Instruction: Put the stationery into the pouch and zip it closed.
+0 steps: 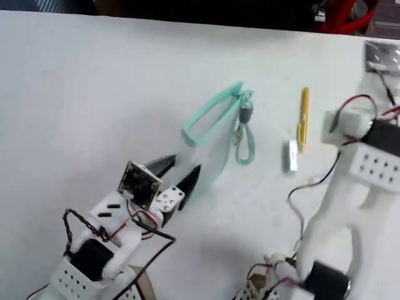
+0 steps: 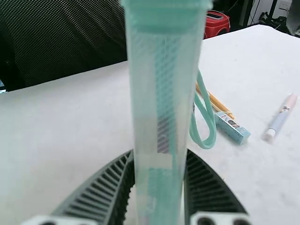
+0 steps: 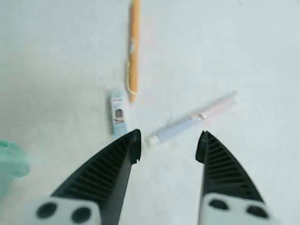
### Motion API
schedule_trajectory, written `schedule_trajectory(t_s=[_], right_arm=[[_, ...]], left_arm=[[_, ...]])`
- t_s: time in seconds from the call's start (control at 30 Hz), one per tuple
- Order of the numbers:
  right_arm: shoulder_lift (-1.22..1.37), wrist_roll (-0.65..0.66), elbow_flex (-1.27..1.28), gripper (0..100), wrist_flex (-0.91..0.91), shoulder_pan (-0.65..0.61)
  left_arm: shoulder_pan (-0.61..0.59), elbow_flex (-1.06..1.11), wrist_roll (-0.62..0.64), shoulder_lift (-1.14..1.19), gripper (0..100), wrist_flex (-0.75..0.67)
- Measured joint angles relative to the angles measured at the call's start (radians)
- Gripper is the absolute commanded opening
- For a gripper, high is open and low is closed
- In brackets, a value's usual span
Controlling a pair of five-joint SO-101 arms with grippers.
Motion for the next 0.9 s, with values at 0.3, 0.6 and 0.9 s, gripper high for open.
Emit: schedule_trajectory(t_s=[0.3,0.6,0.9], right_arm=[[0.292,-0.255,0.120,19.8,-0.227,0.075],[0.353,-0.336,0.126,19.8,-0.287,0.106],[0.353,-0.336,0.232,19.8,-0.397,0.103]], left_arm=[[-0.012,0.035,0.000,-0.002,19,0.035],[-0.135,0.068,-0.002,0.017,23,0.055],[-0.144,0.068,-0.002,0.017,23,0.055]])
